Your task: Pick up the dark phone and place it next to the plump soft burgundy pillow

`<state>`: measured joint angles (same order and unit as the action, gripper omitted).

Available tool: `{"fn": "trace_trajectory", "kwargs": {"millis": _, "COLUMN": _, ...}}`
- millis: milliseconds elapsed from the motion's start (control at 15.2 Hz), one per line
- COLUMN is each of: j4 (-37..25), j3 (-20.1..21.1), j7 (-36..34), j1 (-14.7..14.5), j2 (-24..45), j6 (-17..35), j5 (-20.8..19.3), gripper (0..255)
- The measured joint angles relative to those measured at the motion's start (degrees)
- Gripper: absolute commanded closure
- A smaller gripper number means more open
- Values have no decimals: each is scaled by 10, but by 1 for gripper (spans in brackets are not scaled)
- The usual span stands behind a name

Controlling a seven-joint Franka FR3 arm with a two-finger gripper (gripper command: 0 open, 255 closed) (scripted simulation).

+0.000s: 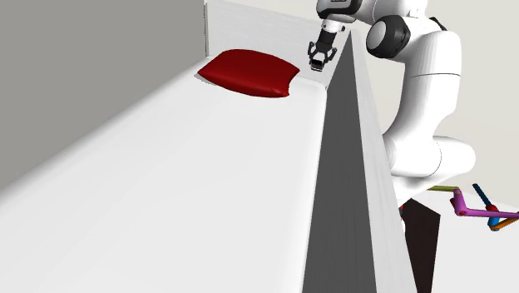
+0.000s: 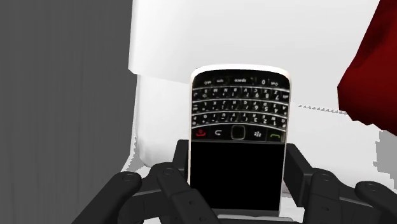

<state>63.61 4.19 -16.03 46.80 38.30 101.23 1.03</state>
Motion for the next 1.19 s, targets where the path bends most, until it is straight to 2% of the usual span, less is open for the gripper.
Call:
{"fn": "trace_trajectory", "kwargs": {"millis": 858, "j4": 86, "j3": -1, "j7": 4, "j1": 1, "j2": 10, "j6": 95, "j5": 0, "gripper": 255}}
{"fn": "trace_trajectory", "kwargs": {"millis": 1188, "j4": 90, "j3": -1, "j7": 4, "j1": 1, "j2": 17, "j6": 107, "j5": 0, "gripper": 255}}
